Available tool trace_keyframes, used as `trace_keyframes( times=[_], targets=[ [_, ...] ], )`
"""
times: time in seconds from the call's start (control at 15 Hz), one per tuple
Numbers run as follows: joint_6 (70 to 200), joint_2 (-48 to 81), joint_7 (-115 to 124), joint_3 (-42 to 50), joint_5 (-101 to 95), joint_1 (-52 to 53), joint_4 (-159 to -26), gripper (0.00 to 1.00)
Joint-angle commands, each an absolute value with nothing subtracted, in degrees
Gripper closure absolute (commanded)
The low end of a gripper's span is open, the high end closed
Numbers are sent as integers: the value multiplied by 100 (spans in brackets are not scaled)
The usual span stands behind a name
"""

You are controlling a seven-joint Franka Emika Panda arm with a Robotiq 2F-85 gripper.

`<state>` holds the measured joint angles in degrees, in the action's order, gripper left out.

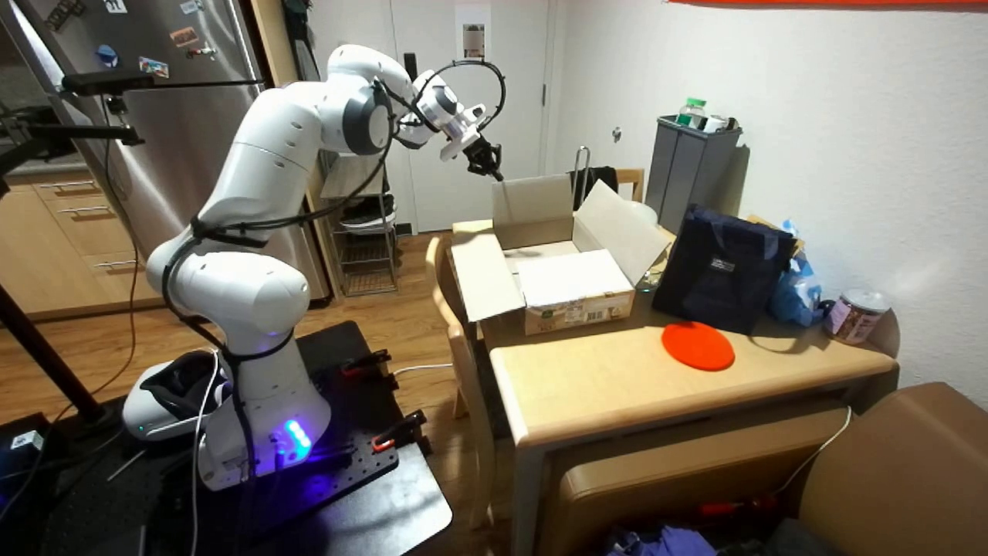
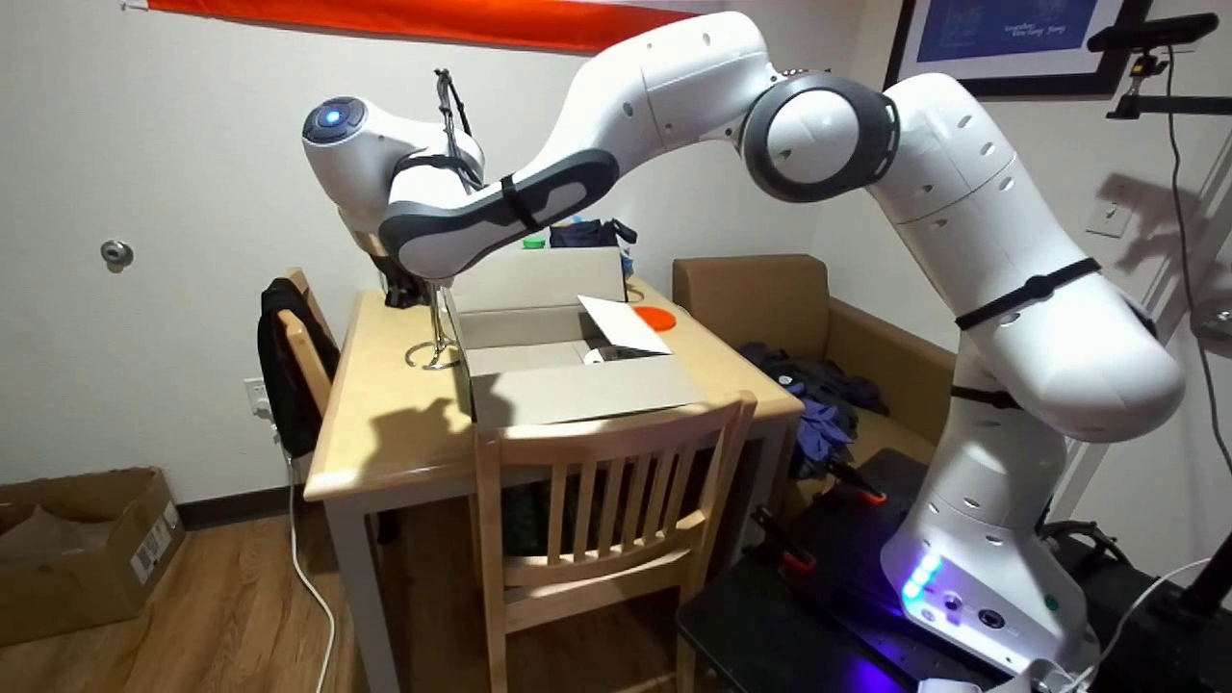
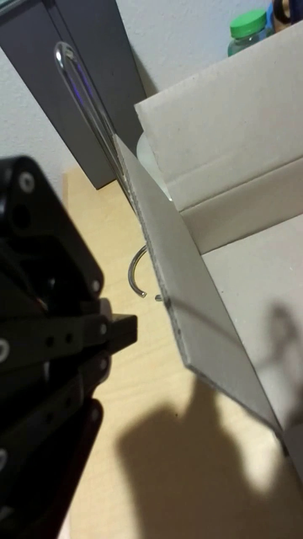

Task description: Close three flaps of the box

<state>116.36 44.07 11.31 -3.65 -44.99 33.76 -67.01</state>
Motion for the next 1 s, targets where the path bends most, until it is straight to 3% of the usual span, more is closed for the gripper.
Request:
trace_keyframes(
  times=[0.0, 0.47, 0.93],
  targets=[
    [11239, 5179, 756, -81, -4687, 3393, -5564, 100],
    [9959, 5656, 1016, 198, -4411, 3448, -4606, 100],
    [9544, 5615, 862, -68, -3268, 2381, -4841, 100]
  ],
)
